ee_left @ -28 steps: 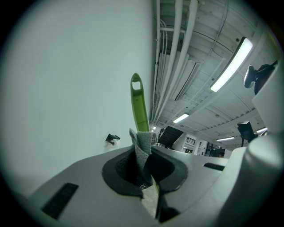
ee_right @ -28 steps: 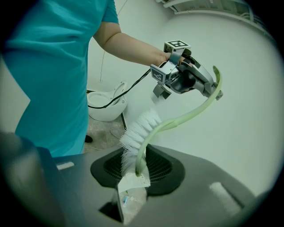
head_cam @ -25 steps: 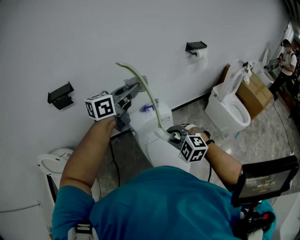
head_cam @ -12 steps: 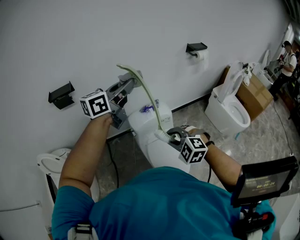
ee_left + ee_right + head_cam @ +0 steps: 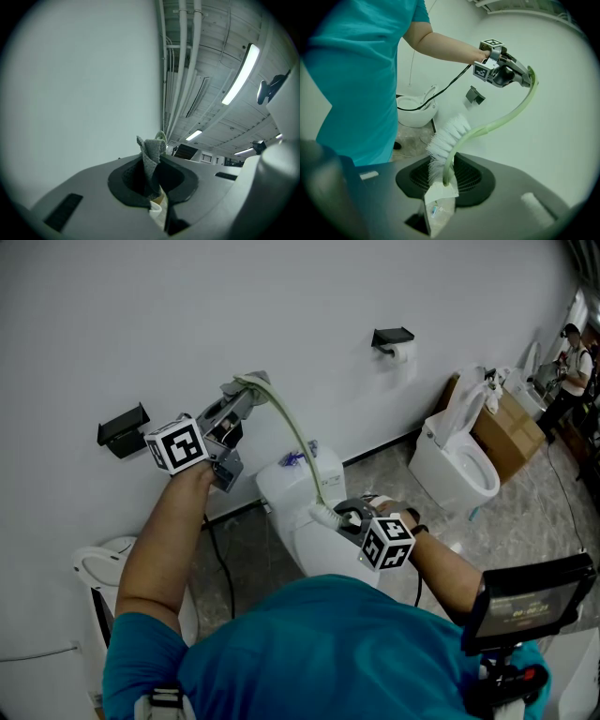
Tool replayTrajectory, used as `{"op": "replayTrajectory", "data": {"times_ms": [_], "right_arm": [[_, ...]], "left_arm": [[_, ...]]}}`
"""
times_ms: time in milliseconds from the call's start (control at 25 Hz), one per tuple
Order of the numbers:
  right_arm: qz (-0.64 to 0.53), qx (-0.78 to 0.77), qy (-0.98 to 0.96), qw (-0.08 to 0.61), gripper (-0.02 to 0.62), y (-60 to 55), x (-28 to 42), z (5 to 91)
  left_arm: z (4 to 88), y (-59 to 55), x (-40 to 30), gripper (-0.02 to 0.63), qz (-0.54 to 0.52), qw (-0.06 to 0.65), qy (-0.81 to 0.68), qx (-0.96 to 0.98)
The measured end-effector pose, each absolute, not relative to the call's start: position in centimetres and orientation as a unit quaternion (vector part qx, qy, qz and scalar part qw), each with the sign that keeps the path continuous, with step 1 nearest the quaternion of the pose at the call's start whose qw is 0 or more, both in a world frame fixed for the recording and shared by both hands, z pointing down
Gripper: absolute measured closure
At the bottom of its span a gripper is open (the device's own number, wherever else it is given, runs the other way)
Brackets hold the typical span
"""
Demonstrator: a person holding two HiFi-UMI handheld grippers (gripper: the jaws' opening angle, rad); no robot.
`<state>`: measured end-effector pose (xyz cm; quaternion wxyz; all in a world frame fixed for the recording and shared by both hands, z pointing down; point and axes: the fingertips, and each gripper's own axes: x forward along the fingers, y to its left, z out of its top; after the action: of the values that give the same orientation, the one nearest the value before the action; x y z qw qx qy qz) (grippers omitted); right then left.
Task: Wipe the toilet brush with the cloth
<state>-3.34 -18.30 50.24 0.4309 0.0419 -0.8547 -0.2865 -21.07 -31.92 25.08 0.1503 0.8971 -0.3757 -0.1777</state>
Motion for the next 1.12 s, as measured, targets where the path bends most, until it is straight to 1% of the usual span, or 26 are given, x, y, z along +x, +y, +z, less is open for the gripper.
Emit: {"op": "replayTrajectory", "data": {"times_ms": [240,400,640,840,920,1000,1120], "right_arm": [[-0.286,0.040,-0.857,0.427,0.491,-18.0,-3.3,50.3],[-0.283,0.040,-0.863,0.417,0.491,-18.0,-3.5,49.8],[-0.283,0.046,-0.863,0.415,0.490,-18.7,-3.2,49.3],[-0.282,0.055,-0.868,0.405,0.489,-19.5,-3.4,48.2],[-0.265,0.060,-0.872,0.406,0.489,-20.0,-3.3,48.1],[-0.246,0.064,-0.873,0.416,0.489,-20.9,-3.1,48.4],[-0.230,0.066,-0.865,0.441,0.489,-22.0,-2.7,49.5]], "left_arm": [[25.0,-31.8,-22.6,0.568,-0.192,0.156,-0.382,0.890],[26.5,-32.7,-24.8,0.568,-0.186,0.160,-0.422,0.873],[31.4,-33.0,-26.5,0.568,-0.145,0.183,-0.475,0.848],[35.9,-32.2,-24.7,0.568,-0.090,0.198,-0.483,0.848],[36.9,-31.4,-22.8,0.568,-0.055,0.174,-0.477,0.860],[37.5,-30.0,-19.9,0.568,-0.005,0.134,-0.458,0.879],[37.8,-27.7,-14.8,0.568,0.088,0.026,-0.415,0.905]]}}
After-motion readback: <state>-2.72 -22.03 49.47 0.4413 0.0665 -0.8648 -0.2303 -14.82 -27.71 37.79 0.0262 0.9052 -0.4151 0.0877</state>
